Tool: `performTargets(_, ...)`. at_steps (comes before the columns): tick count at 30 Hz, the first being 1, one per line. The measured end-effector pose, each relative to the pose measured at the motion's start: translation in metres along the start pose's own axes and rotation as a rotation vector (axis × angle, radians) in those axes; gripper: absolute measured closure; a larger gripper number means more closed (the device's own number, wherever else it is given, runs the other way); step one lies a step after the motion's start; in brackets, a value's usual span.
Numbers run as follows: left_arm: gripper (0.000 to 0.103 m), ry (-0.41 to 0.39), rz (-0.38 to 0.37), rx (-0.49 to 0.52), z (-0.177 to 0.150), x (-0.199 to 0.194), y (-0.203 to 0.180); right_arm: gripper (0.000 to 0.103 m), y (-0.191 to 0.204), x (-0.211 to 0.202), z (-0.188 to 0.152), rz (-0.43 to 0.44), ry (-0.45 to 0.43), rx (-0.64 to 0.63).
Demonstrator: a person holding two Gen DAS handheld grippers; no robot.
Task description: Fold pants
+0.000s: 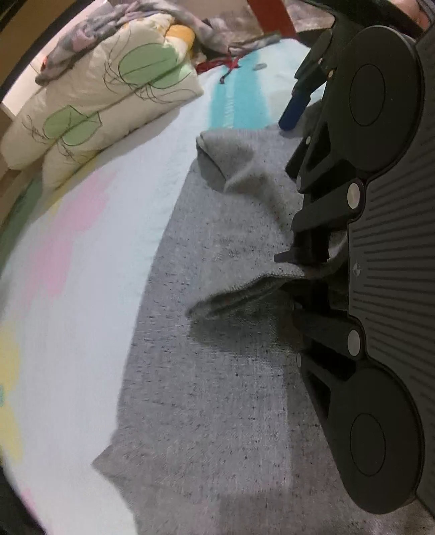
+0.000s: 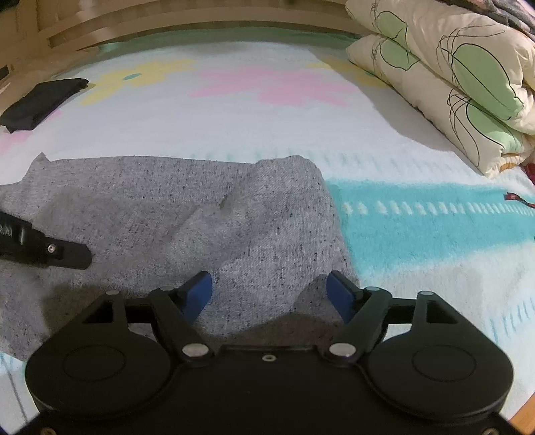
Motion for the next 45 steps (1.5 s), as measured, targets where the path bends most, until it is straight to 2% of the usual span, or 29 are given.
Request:
performTargets(5, 0.096, -0.173, 0.082, 0.144, -0.002, -0.043, -0.023, 0.024, 0.003, -0.003, 0.003, 0.017, 0.050, 0.006)
performTargets(8, 0.096, -0.246, 0.142, 0.200, -0.005, -0.060, -0.021, 0.024, 0.009, -0.007, 0.007, 0.060, 0.055, 0.016)
performTargets(10, 0.095, -0.228, 0.158, 0.197, -0.005, -0.057, -0.012, 0.024, 0.013, -0.008, 0.008, 0.077, 0.060, 0.011)
performTargets(13, 0.094, -0.100, 0.142, 0.089, -0.006, -0.032, 0.018, 0.022, 0.021, -0.001, 0.005, 0.075, 0.089, -0.011)
performTargets(14, 0.087, -0.058, 0.138, 0.036, -0.008, -0.023, 0.030, 0.021, 0.023, 0.002, 0.004, 0.063, 0.096, -0.019)
performTargets(15, 0.085, -0.030, 0.126, 0.003, -0.009, -0.018, 0.037, 0.018, 0.024, 0.003, 0.004, 0.056, 0.093, -0.024)
performTargets(17, 0.084, -0.025, 0.096, -0.040, -0.006, -0.021, 0.043, 0.016, 0.026, 0.003, 0.004, 0.042, 0.087, -0.029)
performTargets(20, 0.073, -0.016, 0.112, -0.060, -0.004, -0.031, 0.047, 0.004, 0.027, 0.005, 0.004, 0.023, 0.114, -0.019)
performTargets(21, 0.072, -0.013, 0.119, -0.060, -0.006, -0.033, 0.048, 0.001, 0.026, 0.006, 0.004, 0.007, 0.127, -0.011)
performTargets(23, 0.072, -0.010, 0.133, -0.049, -0.013, -0.037, 0.049, 0.001, 0.024, 0.009, 0.004, 0.001, 0.138, 0.010)
performTargets(25, 0.071, -0.005, 0.178, 0.006, -0.020, -0.043, 0.048, 0.001, 0.024, 0.009, 0.005, 0.001, 0.139, 0.006)
performTargets(29, 0.051, -0.008, 0.277, 0.121, -0.034, -0.049, 0.047, 0.001, 0.026, 0.010, 0.005, -0.013, 0.127, -0.009)
performTargets(31, 0.050, -0.018, 0.296, 0.159, -0.039, -0.051, 0.046, 0.001, 0.027, 0.010, 0.006, -0.022, 0.132, -0.005)
performTargets(34, 0.050, -0.024, 0.304, 0.163, -0.041, -0.057, 0.044, 0.001, 0.028, 0.011, 0.007, -0.029, 0.140, 0.006)
performTargets(37, 0.051, -0.064, 0.304, 0.110, -0.043, -0.073, 0.053, 0.001, 0.030, 0.012, 0.010, -0.031, 0.146, 0.011)
performTargets(40, 0.051, -0.148, 0.314, 0.013, -0.041, -0.097, 0.071, 0.001, 0.028, 0.013, 0.013, -0.034, 0.156, 0.020)
performTargets(43, 0.050, -0.187, 0.361, -0.086, -0.035, -0.113, 0.093, 0.002, 0.026, 0.015, 0.019, -0.039, 0.170, 0.031)
performTargets(44, 0.050, -0.192, 0.372, -0.101, -0.032, -0.116, 0.098, 0.005, 0.026, 0.016, 0.023, -0.043, 0.174, 0.036)
performTargets(45, 0.050, -0.199, 0.376, -0.110, -0.029, -0.118, 0.101, 0.012, 0.025, 0.015, 0.027, -0.045, 0.170, 0.045)
Point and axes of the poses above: each gripper's, at about its wrist camera, not at the fingertips, and x roughly the way its jaws point, y to its left, z to its top, the point moved 4 cm from there along x, roughly the way its jaws point, and after that the axes turned 1 degree about -z, right-handed, at the moved point
